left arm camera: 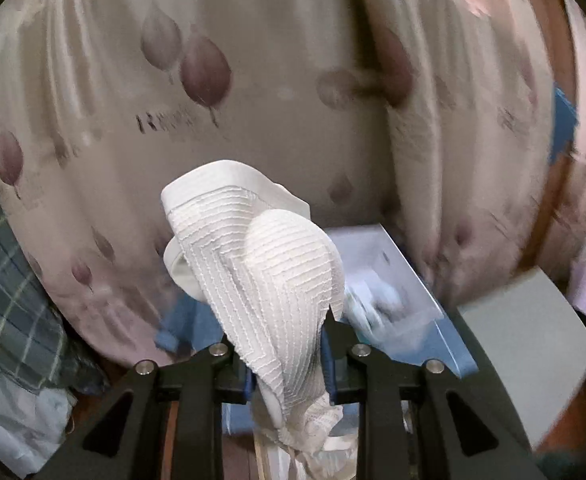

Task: Take underwear out of drawer
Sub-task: 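Carry the white bra into the white box and open the left tool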

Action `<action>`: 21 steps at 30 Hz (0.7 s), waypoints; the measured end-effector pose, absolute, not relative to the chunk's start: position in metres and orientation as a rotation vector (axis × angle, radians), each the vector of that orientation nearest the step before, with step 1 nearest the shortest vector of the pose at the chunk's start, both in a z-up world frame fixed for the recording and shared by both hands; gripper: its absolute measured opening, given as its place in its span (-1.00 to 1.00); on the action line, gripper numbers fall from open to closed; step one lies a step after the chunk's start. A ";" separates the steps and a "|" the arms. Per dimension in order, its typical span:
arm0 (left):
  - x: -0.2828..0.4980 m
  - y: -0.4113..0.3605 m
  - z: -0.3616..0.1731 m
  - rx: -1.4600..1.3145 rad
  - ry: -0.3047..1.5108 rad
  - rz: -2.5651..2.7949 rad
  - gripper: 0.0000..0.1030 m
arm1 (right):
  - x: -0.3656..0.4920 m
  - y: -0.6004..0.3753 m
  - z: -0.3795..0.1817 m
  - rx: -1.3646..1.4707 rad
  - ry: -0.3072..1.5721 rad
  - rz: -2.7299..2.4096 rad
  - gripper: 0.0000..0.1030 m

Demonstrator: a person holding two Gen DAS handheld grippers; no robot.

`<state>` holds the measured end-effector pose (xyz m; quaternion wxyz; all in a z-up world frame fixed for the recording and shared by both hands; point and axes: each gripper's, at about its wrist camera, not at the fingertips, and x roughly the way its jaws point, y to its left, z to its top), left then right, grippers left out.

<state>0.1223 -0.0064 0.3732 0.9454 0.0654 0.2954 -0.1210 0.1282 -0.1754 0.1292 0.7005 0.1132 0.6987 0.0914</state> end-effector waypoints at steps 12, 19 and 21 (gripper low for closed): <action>0.250 -0.032 0.316 0.191 0.683 -0.210 -0.52 | 0.128 -0.174 0.128 0.282 1.558 0.230 -0.37; 0.282 -0.048 0.256 0.195 0.775 -0.245 -0.49 | 0.129 -0.173 0.126 0.296 1.563 0.245 -0.37; 0.288 -0.050 0.244 0.176 0.793 -0.254 -0.47 | 0.129 -0.173 0.125 0.300 1.564 0.247 -0.37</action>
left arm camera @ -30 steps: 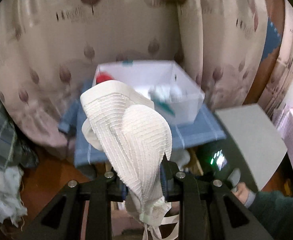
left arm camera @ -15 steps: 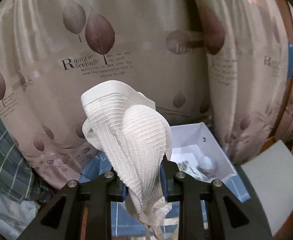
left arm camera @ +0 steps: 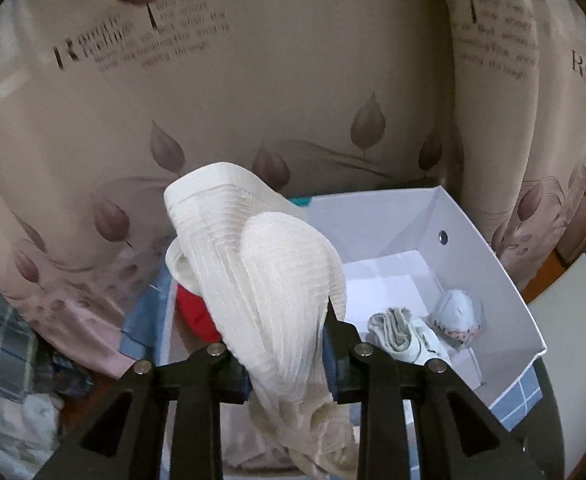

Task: Take underwear out of drawer
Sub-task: 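Carry the white bra into the white box and open the left tool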

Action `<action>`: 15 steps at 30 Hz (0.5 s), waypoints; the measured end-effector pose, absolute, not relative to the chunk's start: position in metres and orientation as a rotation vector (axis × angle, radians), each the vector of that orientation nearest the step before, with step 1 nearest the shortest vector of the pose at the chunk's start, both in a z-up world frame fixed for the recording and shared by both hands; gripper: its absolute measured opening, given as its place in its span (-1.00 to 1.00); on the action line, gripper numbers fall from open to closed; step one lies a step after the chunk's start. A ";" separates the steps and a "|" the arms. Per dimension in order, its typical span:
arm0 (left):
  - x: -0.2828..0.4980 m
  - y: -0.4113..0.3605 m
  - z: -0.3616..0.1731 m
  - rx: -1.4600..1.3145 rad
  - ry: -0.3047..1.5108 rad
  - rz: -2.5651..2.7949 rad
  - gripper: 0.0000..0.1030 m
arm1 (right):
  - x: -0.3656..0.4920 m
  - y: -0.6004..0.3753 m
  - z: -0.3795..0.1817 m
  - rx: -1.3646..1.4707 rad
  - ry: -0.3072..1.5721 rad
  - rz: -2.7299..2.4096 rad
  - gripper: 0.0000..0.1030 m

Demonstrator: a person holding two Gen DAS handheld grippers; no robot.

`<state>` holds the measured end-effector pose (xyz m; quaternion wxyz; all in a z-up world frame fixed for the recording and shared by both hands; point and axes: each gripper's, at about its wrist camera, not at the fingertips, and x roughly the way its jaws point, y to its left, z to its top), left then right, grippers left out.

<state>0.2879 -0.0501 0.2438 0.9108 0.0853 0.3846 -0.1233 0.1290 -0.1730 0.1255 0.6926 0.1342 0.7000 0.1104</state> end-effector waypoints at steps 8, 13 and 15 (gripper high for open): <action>0.294 -0.046 0.235 0.114 0.788 -0.233 0.04 | 0.129 -0.172 0.123 0.300 1.572 0.252 -0.37; 0.281 -0.043 0.244 0.135 0.769 -0.204 0.18 | 0.129 -0.171 0.120 0.295 1.576 0.250 -0.37; 0.273 -0.043 0.248 0.154 0.760 -0.206 0.18 | 0.129 -0.171 0.121 0.287 1.578 0.247 -0.37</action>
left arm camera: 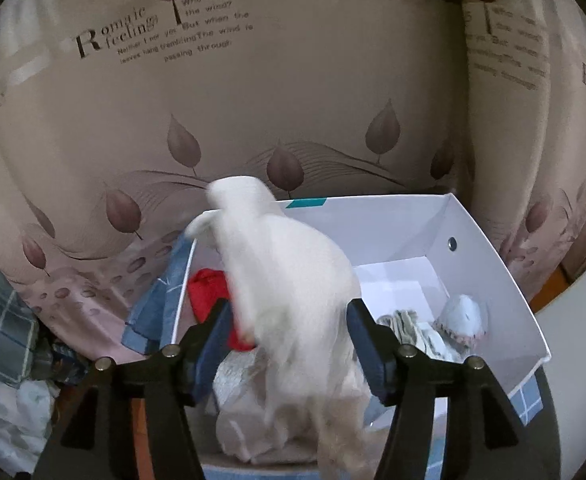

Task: Take underwear out of drawer
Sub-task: 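Carry the white bra into the white box and open the left tool, then carry the dark blue cloth into the box and open the right tool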

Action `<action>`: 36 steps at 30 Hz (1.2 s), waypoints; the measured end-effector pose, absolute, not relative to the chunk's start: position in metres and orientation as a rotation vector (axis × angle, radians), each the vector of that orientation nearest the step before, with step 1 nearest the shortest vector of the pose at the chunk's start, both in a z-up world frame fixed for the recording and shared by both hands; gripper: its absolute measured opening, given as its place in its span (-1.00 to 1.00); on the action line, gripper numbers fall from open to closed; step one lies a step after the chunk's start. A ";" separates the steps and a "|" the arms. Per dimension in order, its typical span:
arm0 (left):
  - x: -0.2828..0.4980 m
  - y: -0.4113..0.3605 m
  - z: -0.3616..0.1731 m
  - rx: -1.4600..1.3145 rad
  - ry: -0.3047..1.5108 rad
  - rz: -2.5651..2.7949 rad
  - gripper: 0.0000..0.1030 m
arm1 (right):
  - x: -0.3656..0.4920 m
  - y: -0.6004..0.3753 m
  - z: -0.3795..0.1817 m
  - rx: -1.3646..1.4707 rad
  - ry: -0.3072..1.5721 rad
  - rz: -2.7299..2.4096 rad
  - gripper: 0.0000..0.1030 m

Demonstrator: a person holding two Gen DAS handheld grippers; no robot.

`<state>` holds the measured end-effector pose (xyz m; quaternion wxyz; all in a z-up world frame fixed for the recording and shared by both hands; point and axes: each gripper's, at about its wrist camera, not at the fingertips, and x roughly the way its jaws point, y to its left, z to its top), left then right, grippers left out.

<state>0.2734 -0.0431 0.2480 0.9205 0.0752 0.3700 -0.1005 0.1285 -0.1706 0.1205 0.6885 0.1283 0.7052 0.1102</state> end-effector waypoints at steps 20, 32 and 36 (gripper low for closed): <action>0.141 0.009 0.230 0.131 0.736 -0.143 0.19 | 0.128 -0.163 0.121 0.198 1.587 0.192 -0.37; 0.101 0.027 0.102 0.043 0.928 -0.056 0.19 | 0.129 -0.163 0.121 0.166 1.590 0.168 -0.36; 0.092 0.031 0.063 -0.007 0.994 -0.038 0.19 | 0.129 -0.165 0.120 0.163 1.594 0.159 -0.36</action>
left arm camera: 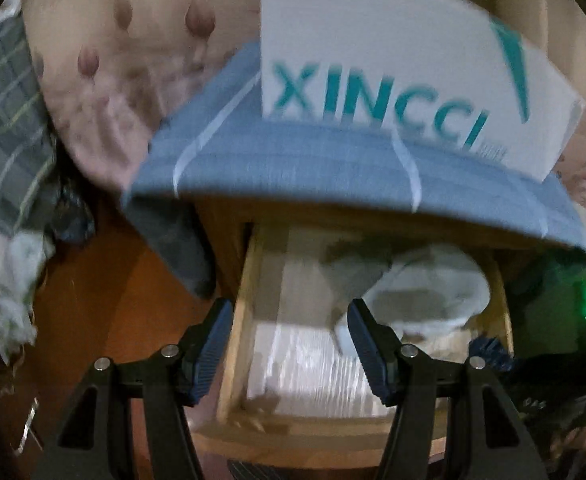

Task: Take underwear out of drawer
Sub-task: 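Carry the dark blue cloth into the box and open the right tool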

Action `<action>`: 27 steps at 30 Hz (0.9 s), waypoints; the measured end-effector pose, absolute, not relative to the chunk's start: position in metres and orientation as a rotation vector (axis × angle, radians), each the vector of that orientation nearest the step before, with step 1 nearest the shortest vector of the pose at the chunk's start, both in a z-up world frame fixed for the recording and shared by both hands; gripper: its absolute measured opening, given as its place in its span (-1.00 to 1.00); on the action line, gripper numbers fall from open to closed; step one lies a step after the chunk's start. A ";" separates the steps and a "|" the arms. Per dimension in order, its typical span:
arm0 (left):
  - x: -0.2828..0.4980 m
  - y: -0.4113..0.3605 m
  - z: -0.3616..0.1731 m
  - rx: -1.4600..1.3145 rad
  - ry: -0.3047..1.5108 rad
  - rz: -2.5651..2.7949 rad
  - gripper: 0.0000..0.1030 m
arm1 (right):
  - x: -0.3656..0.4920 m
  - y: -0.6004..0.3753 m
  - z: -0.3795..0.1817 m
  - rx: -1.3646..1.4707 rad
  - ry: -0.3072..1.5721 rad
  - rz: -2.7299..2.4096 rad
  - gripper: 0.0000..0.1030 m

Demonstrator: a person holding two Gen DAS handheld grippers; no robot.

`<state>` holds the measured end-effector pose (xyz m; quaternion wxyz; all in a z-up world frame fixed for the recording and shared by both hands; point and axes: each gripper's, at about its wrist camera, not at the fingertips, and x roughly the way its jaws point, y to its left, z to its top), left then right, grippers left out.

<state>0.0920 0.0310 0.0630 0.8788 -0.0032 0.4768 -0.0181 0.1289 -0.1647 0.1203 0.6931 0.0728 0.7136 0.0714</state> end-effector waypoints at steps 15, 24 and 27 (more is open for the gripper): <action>0.076 0.038 0.034 -0.064 0.974 -0.069 0.19 | 0.128 -0.157 0.122 0.043 1.587 0.108 -0.36; 0.075 0.040 0.031 -0.074 0.977 -0.070 0.19 | 0.127 -0.150 0.133 -0.015 1.538 0.111 -0.36; 0.076 0.041 0.029 -0.076 0.986 -0.068 0.19 | 0.128 -0.148 0.137 -0.031 1.525 0.103 -0.36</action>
